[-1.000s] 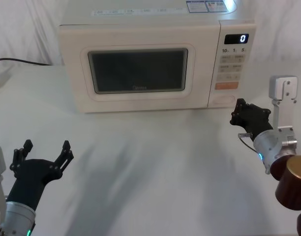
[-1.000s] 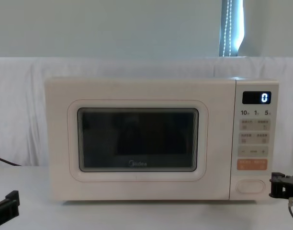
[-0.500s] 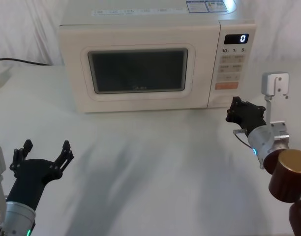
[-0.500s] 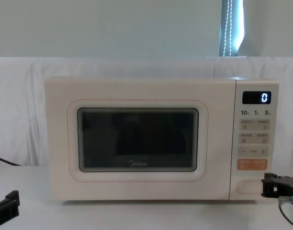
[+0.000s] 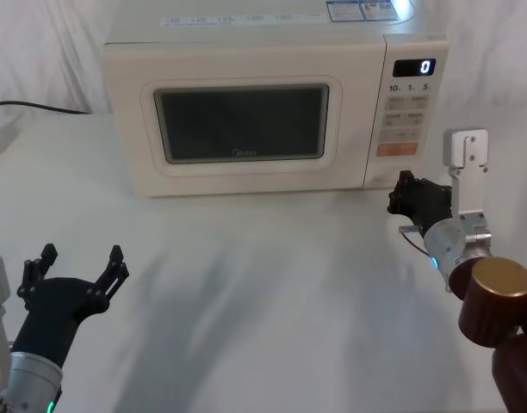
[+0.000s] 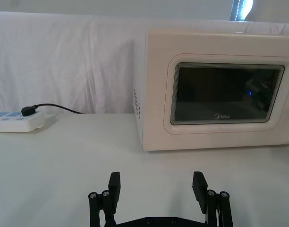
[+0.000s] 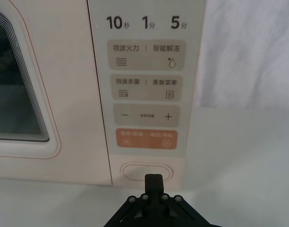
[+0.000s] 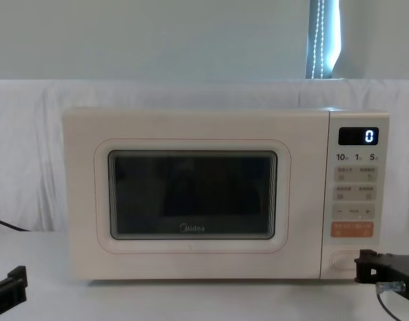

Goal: Press the button to open the microwave door with one hand; close the microwave door with the other hand.

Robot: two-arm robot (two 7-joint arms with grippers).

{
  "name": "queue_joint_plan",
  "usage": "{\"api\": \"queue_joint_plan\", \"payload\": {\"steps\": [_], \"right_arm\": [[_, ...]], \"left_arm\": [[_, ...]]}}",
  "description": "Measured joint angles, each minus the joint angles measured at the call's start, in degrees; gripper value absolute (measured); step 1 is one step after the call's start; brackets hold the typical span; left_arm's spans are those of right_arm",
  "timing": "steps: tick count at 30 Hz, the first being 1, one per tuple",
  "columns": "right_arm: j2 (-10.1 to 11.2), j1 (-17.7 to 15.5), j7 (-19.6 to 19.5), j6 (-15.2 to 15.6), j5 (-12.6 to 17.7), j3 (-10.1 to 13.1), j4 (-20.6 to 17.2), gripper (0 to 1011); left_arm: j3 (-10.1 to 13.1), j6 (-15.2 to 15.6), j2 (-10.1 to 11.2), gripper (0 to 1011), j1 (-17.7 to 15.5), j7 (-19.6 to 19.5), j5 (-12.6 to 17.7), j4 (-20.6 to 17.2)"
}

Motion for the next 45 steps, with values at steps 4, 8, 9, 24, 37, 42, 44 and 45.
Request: {"api": "queue_joint_plan", "payload": {"steps": [4,8,9,24,37,42,44,45], "right_arm": [[-0.26,0.91,0.03,-0.92,-0.01,0.12,1.76,0],[-0.43,1.74,0.14,-1.85,0.05,0.36,3.44,0],[-0.43,1.74,0.14,-1.85,0.05,0.36,3.44,0],[-0.96,4.25,0.72,-4.01,0.57,0.85,8.47,0],[-1.17,6.35,1.1,-5.23,0.94,1.11,11.93,0],[-1.18,6.99,1.33,-5.75,1.12,1.25,13.05,0],[-1.17,7.23,1.41,-5.96,1.18,1.27,13.48,0],[-1.16,7.39,1.47,-6.08,1.21,1.28,13.76,0]], "left_arm": [[0.0,0.0,0.0,1001,0.0,0.0,0.0,0.0],[0.0,0.0,0.0,1001,0.0,0.0,0.0,0.0],[0.0,0.0,0.0,1001,0.0,0.0,0.0,0.0],[0.0,0.0,0.0,1001,0.0,0.0,0.0,0.0],[0.0,0.0,0.0,1001,0.0,0.0,0.0,0.0],[0.0,0.0,0.0,1001,0.0,0.0,0.0,0.0],[0.0,0.0,0.0,1001,0.0,0.0,0.0,0.0],[0.0,0.0,0.0,1001,0.0,0.0,0.0,0.0]]}}
